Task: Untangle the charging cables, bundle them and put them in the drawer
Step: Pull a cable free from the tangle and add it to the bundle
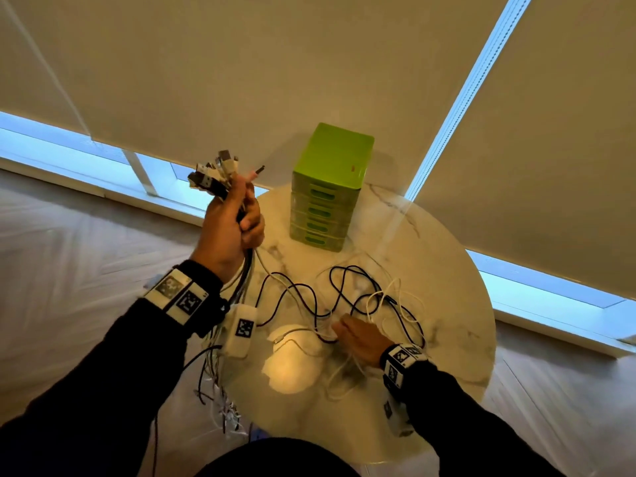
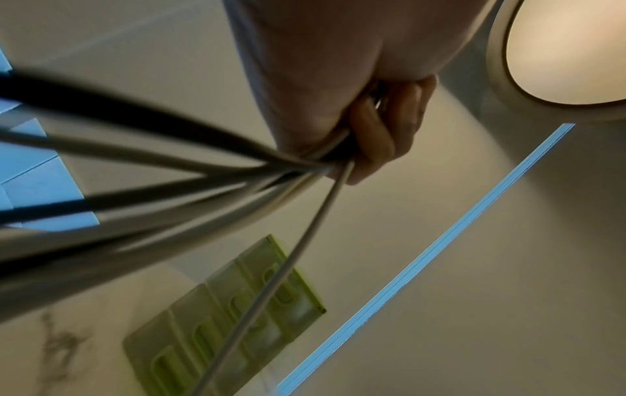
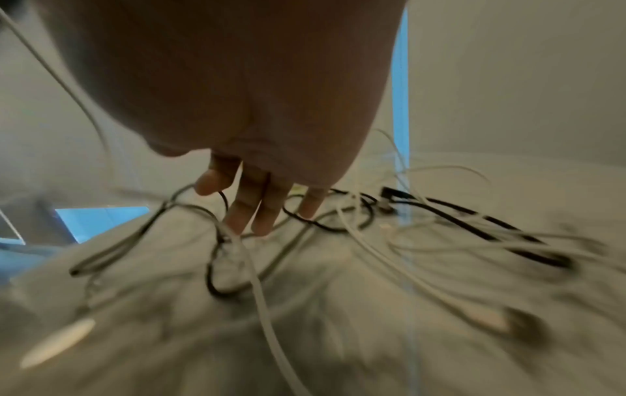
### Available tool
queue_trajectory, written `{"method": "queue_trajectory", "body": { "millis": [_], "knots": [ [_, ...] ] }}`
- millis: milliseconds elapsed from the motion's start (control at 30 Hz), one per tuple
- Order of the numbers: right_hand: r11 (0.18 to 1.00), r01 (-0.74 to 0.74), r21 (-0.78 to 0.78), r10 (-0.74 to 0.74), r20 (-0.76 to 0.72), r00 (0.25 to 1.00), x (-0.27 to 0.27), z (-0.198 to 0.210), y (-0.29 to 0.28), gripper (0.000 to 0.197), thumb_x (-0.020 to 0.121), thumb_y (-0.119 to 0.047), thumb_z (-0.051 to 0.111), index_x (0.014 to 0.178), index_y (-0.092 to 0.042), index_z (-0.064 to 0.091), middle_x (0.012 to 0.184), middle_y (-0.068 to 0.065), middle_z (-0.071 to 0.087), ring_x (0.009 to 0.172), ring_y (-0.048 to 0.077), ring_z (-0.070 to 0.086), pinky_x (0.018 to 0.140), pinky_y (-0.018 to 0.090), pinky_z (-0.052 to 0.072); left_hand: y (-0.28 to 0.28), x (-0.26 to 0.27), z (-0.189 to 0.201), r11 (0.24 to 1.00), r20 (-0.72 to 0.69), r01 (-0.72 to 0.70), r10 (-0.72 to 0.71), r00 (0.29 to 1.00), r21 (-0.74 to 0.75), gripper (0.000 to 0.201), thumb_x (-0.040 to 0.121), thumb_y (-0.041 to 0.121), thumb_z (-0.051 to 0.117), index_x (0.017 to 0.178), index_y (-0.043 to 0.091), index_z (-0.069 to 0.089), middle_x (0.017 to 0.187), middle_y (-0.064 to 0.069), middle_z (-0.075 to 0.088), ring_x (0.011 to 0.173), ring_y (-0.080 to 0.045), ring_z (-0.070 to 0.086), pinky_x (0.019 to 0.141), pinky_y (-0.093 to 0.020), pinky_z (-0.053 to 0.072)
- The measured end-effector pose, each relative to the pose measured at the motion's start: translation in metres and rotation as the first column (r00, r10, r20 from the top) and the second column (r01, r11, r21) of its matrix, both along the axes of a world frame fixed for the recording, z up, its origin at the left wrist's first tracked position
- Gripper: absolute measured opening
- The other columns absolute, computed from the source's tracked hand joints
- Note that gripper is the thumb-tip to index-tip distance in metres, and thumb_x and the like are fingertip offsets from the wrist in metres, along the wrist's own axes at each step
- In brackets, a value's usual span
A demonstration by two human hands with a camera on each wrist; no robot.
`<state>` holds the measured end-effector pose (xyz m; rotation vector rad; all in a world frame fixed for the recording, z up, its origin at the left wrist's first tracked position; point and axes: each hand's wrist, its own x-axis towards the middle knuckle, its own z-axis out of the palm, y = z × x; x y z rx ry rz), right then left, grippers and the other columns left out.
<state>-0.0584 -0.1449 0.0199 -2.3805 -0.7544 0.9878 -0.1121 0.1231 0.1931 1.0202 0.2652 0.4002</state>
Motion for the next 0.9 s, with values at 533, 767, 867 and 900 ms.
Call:
{"method": "queue_trajectory", "body": {
  "millis": [533, 767, 867, 900],
  "knots": [
    [0.957, -0.288, -0.029, 0.281, -0.147, 0.949, -0.024, -0.003, 0.047, 0.046, 0.108, -0.044, 0.031, 0.114, -0.01, 0.061, 0.12, 0.008, 0.066, 0.111, 0.026, 0.059, 0.098, 0.035, 0.042, 0.004, 0.005, 0.001, 0.991, 0.009, 0.131, -0.131, 0.991, -0.016, 0.038, 0.107, 0.042, 0.035, 0.078, 0.021, 0.048, 0.05, 0.008, 0.027, 0.042, -0.006, 0.018, 0.04, -0.018, 0.017],
    [0.991, -0.113, 0.067, 0.11, 0.047, 0.993, 0.003, -0.007, 0.035, 0.023, 0.108, -0.031, 0.039, 0.098, -0.015, 0.053, 0.093, 0.003, 0.057, 0.087, 0.02, 0.054, 0.084, 0.036, 0.046, 0.003, 0.005, -0.004, 0.984, -0.044, 0.161, -0.158, 0.986, 0.071, 0.038, 0.106, 0.042, 0.036, 0.078, 0.02, 0.048, 0.05, 0.007, 0.027, 0.041, -0.007, 0.019, 0.041, -0.02, 0.017],
    [0.919, 0.329, 0.218, -0.37, 0.189, 0.91, 0.033, 0.011, 0.031, 0.029, 0.108, -0.036, 0.034, 0.094, -0.013, 0.045, 0.081, 0.004, 0.054, 0.078, 0.023, 0.051, 0.071, 0.038, 0.041, -0.012, 0.005, -0.016, 0.969, -0.134, 0.185, -0.164, 0.977, 0.163, 0.037, 0.106, 0.039, 0.038, 0.077, 0.019, 0.044, 0.051, 0.007, 0.03, 0.042, -0.007, 0.022, 0.042, -0.022, 0.017],
    [0.858, 0.433, 0.276, -0.492, 0.197, 0.848, 0.04, 0.022, 0.031, 0.03, 0.108, -0.037, 0.032, 0.095, -0.013, 0.044, 0.082, 0.006, 0.055, 0.077, 0.024, 0.051, 0.069, 0.036, 0.036, -0.02, 0.004, -0.022, 0.964, -0.159, 0.186, -0.156, 0.975, 0.19, 0.036, 0.107, 0.038, 0.038, 0.077, 0.02, 0.045, 0.053, 0.007, 0.031, 0.044, -0.007, 0.024, 0.043, -0.022, 0.019]
  ]
}}
